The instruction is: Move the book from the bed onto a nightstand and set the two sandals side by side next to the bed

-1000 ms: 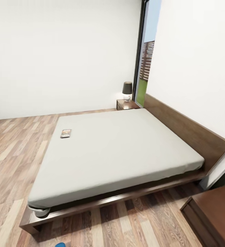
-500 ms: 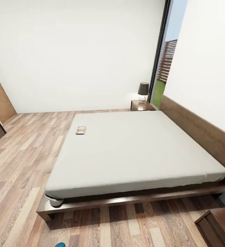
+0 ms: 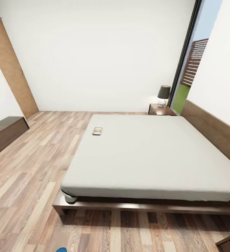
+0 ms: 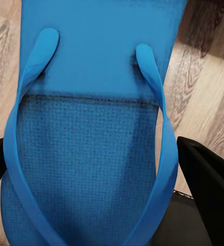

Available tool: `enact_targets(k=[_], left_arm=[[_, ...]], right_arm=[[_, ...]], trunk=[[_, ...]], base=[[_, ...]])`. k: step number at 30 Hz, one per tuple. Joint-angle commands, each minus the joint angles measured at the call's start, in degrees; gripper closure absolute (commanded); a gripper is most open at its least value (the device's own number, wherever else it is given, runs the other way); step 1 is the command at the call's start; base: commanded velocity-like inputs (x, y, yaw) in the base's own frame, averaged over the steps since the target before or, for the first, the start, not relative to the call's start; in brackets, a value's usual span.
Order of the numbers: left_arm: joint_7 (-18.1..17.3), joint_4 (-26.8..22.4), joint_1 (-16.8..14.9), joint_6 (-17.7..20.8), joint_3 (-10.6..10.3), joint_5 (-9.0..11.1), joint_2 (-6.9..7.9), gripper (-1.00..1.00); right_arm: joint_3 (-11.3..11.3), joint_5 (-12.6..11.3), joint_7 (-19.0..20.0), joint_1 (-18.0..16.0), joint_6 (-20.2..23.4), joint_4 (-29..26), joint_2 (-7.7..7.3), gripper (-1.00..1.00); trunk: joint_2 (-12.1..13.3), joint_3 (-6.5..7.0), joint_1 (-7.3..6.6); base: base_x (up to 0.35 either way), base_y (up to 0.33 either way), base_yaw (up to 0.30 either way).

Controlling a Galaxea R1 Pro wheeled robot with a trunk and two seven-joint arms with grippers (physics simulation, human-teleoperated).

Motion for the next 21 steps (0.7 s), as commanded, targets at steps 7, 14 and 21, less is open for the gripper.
enact_targets(k=[7,14,21], left_arm=[[0.4,-0.1,0.0,-0.1,0.2,-0.7,0.09,1.00],[0.8,-0.2,-0.1,0.1,0.1,-3.4,0.18,1.00],[1.9,-0.1,-0.1,0.5,0.2,-15.8,-0.01,1.00]], right_arm=[[0.2,0.2,0.2,0.0,-0.5,-0.2,-0.03,1.00],[0.2,0.1,0.2,0.0,-1.2,-0.2,-0.03,1.00],[0.1,0.1,0.1,0.0,-1.4,0.2,-0.04,1.00]], trunk=[[-0.1,-0.11,0.03],[-0.1,-0.11,0.03],[-0.1,-0.11,0.03]], base=[[0.000,0.000,0.293],[0.000,0.000,0.293],[0.000,0.000,0.293]])
